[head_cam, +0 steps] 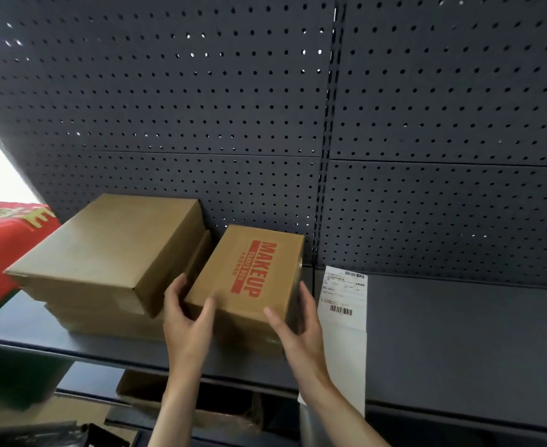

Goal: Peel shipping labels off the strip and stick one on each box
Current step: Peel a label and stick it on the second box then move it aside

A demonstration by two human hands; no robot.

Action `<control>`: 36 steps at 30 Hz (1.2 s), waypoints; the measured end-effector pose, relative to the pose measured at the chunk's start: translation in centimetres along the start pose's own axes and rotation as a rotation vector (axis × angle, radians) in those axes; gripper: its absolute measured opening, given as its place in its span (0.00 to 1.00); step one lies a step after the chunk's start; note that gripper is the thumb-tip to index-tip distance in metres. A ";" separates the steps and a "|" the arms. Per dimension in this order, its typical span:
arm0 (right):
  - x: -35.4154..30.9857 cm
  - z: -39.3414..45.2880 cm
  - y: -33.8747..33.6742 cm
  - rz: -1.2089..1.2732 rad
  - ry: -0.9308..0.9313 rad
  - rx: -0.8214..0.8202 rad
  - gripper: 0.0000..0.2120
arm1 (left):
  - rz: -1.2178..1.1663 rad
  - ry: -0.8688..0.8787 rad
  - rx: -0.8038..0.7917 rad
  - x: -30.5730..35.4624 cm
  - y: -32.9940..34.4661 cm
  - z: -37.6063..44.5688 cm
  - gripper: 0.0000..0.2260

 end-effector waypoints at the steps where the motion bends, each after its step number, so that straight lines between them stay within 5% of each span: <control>1: 0.0 0.0 0.3 0.006 0.002 0.006 0.47 | -0.040 -0.072 -0.023 -0.6 0.2 0.1 0.30; 4: -0.1 0.2 0.9 -0.011 0.010 0.023 0.44 | -0.137 -0.190 -0.057 -1.3 0.7 -0.2 0.28; 11: -3.9 0.5 -2.5 -0.009 -0.013 0.045 0.40 | -0.221 -0.098 -0.081 2.5 2.6 -4.2 0.23; 26: -10.3 1.8 -33.3 -0.130 -0.013 0.205 0.44 | -0.193 0.013 -0.398 7.2 22.4 -21.5 0.29; 36: -8.9 2.7 -40.1 -0.132 0.029 0.161 0.48 | -0.121 0.009 -0.401 6.1 27.3 -26.2 0.27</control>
Point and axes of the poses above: each hand's wrist, its own z-axis towards the middle knuckle, its own y-axis out of the palm, x = y × z, the point moved 4 cm from there along z, towards the middle knuckle, and after that the axes turned 8 degrees about x, right-handed, at the moved point
